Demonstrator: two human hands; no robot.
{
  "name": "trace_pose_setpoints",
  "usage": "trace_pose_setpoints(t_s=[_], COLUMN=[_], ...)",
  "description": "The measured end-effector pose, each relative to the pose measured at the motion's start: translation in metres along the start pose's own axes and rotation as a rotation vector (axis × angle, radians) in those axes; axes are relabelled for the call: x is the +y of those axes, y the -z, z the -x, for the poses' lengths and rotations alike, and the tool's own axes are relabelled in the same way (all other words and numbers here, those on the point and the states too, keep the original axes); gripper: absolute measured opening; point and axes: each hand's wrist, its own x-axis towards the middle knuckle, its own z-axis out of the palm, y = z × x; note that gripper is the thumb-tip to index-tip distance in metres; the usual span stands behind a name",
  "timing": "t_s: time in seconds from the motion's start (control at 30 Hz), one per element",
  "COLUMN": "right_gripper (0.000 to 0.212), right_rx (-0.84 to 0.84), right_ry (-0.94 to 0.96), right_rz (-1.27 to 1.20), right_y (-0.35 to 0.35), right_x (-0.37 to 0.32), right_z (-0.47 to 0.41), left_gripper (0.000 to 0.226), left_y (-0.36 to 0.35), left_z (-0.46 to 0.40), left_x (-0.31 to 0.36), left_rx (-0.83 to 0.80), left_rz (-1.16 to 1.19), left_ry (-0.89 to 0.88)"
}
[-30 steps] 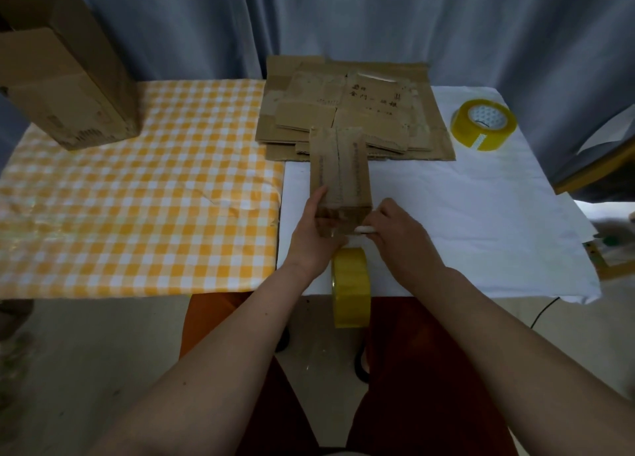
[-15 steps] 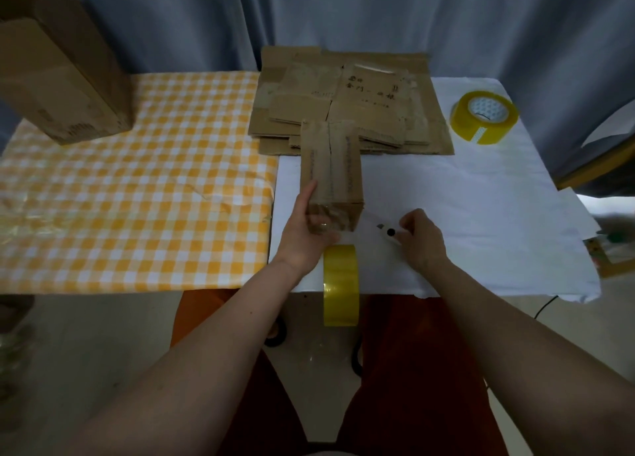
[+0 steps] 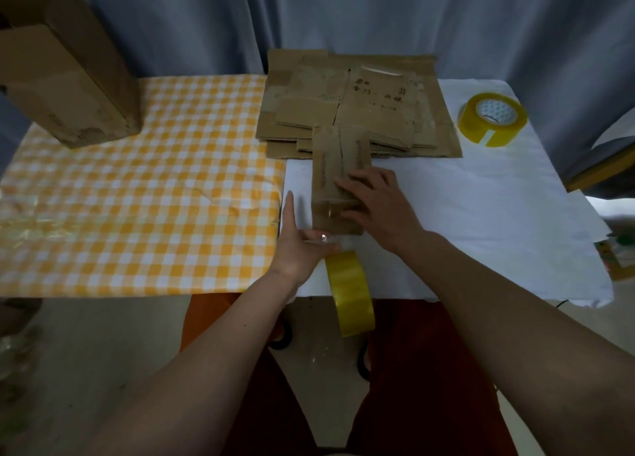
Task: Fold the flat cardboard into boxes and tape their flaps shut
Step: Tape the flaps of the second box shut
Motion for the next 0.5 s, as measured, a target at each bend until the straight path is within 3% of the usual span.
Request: trace_pose_setpoints(t_s=[0.23, 0.37, 0.5], right_gripper=[0.054, 0.056, 0.041], right_rx=[0.069, -0.011, 0.236], right_ry=[-0.14, -0.129, -0.095], right_rz=[-0.069, -0.02, -0.042], right_y=[-0.005, 0.005, 0.015], right_x=[-0.017, -0.025, -0.034], right_z=[-0.009, -0.007, 0.02], left_gripper=[0.115, 0.11, 0.106], left_y=[0.004, 0.006, 0.005], left_z=[0.008, 0.01, 0.014], left_x=[-0.002, -0.006, -0.007], left_rx=[0.045, 0.095, 0.094], left_rz=[0.068, 0.093, 0.137], left_ry=[0.071, 0.061, 0.033])
